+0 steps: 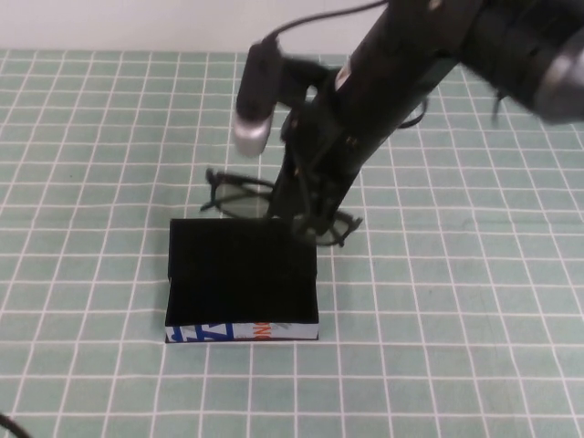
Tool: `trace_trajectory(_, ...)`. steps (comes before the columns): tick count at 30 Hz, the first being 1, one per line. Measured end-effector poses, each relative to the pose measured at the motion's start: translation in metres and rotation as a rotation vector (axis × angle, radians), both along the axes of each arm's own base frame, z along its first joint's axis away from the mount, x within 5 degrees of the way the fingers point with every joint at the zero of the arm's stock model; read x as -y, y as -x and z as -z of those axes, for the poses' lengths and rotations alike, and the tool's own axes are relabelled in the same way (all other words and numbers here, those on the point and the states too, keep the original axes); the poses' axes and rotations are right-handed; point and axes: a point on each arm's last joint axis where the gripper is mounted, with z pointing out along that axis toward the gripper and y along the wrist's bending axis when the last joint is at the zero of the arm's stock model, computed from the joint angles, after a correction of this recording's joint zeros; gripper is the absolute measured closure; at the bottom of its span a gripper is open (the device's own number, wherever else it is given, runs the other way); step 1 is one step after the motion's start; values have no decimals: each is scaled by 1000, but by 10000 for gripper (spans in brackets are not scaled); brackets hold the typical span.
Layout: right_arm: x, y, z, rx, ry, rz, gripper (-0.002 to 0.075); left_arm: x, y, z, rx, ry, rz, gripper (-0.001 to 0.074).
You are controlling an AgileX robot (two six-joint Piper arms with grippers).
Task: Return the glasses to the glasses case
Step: Place the glasses in the glasses case
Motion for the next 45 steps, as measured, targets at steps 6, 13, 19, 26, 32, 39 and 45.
trace_trajectory(6,-19,-7,38,-47,57,-72,723,18,-13,-4,27,58,167,737)
trace_trajectory(13,-27,-17,70,-103,88,-84,723,19,-14,-6,52,69,179,737)
trace_trajectory(19,-36,-17,86,-127,91,-114,723,20,-14,-6,54,71,179,737)
trace_trajectory(26,-58,-8,94,-122,99,-170,723,20,-14,-6,54,71,181,737)
trace_trajectory(32,-70,-11,100,-107,97,-186,723,21,-13,-6,47,70,203,737)
trace_trajectory(39,-66,-15,103,-100,159,-113,723,21,-13,-5,40,69,205,737)
trace_trajectory(45,-65,-16,104,-104,171,-86,722,21,-13,-5,38,69,205,737)
